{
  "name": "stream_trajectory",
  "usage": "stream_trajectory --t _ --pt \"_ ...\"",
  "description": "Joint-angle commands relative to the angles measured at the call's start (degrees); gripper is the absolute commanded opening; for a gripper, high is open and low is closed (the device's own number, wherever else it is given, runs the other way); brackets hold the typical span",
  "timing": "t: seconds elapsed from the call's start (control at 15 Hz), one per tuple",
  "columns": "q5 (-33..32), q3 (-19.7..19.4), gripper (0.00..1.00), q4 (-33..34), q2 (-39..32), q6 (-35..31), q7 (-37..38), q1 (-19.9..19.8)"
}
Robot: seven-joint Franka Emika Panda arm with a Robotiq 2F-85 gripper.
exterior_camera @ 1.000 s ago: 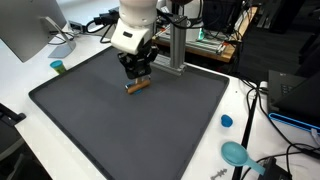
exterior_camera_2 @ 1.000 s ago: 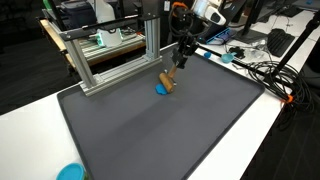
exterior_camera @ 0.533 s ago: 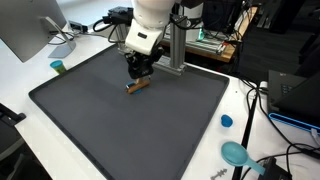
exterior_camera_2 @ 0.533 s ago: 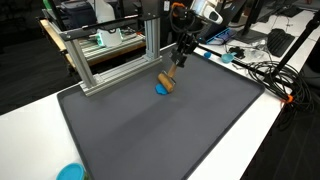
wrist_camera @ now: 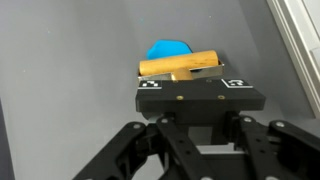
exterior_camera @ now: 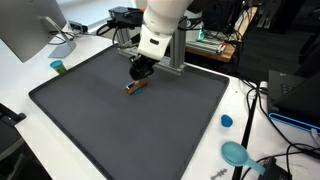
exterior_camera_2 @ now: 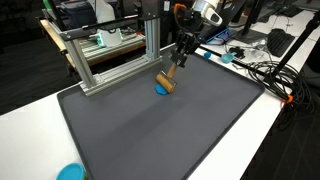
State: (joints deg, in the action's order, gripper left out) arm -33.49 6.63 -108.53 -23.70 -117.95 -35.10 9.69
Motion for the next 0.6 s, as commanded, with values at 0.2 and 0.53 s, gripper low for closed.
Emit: stream_trajectory --t 0.2,0.53 --pt "-4.8 -0.4 0.22 2.0 -5.2 -0.9 -5.6 -1.2" --pt "-4.4 0.0 0.22 2.8 -5.9 -0.3 -8.9 -2.2"
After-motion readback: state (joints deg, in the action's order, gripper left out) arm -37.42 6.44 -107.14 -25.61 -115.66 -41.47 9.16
